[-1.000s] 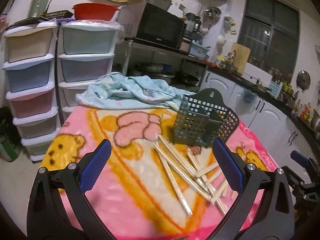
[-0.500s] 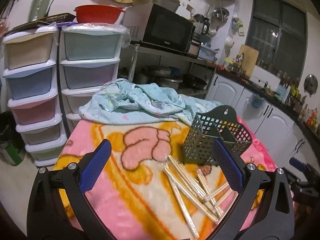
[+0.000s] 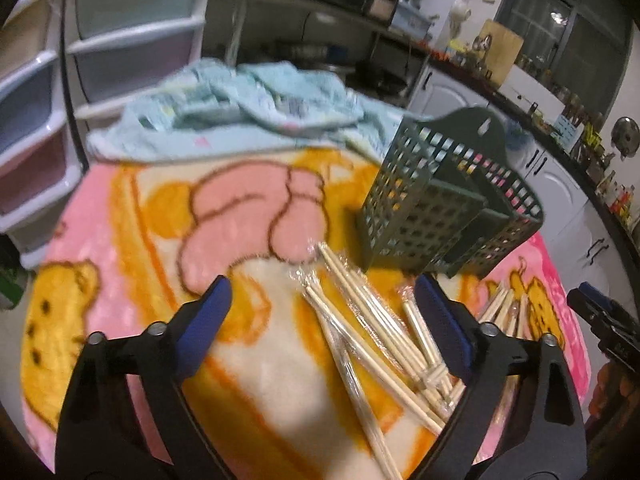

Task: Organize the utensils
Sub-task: 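Lower both tools toward the wooden chopsticks beside the green caddy, then close the left tool on one wooden chopstick while the right tool grasps another chopstick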

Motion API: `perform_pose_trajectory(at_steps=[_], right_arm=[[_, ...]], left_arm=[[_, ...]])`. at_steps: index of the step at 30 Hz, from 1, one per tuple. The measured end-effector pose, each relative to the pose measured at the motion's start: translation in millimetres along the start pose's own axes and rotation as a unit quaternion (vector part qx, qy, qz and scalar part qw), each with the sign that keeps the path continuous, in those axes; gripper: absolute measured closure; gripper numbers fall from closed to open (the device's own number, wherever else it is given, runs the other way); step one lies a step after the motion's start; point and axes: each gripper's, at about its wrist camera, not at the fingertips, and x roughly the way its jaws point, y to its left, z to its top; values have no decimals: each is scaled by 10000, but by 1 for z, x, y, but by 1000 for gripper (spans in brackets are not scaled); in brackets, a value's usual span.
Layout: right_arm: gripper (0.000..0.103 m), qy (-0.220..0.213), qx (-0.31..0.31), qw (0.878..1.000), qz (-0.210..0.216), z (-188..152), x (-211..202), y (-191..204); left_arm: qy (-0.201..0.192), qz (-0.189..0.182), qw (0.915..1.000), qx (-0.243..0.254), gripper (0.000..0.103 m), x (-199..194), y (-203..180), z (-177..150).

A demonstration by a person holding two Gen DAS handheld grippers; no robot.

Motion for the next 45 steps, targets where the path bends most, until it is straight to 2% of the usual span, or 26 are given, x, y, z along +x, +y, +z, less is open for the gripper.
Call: perform_pose_trajectory(at_steps=[3, 5, 10, 20, 27, 29, 33, 45], right_arm=[[42, 235, 135, 9996, 123, -1, 18, -6], [51, 414, 257, 9986, 203, -2, 30, -10], [63, 828, 510, 9947, 325, -5, 59, -21], [67, 1143, 941, 9866, 681, -4, 92, -32], [74, 1160, 1137, 9821, 949, -5, 98, -40], [82, 1147, 1188, 9811, 1005, -5, 98, -41], [90, 1113, 1208, 9807, 1062, -4, 97, -40], [97, 685, 966, 9880, 991, 3, 73, -35]], left_arm=[[179, -30, 9997, -156, 35, 16, 7, 0], [318, -92, 9991, -256, 38, 25, 11, 0], [474, -197, 9977, -454, 43, 36, 20, -2], [656, -475, 9945, -661, 57, 50, 29, -3], [664, -464, 9944, -685, 74, 53, 36, -3], [665, -457, 9945, -667, 78, 51, 37, -4], [643, -563, 9939, -696, 88, 49, 41, -4], [573, -817, 9923, -737, 97, 37, 51, -5]])
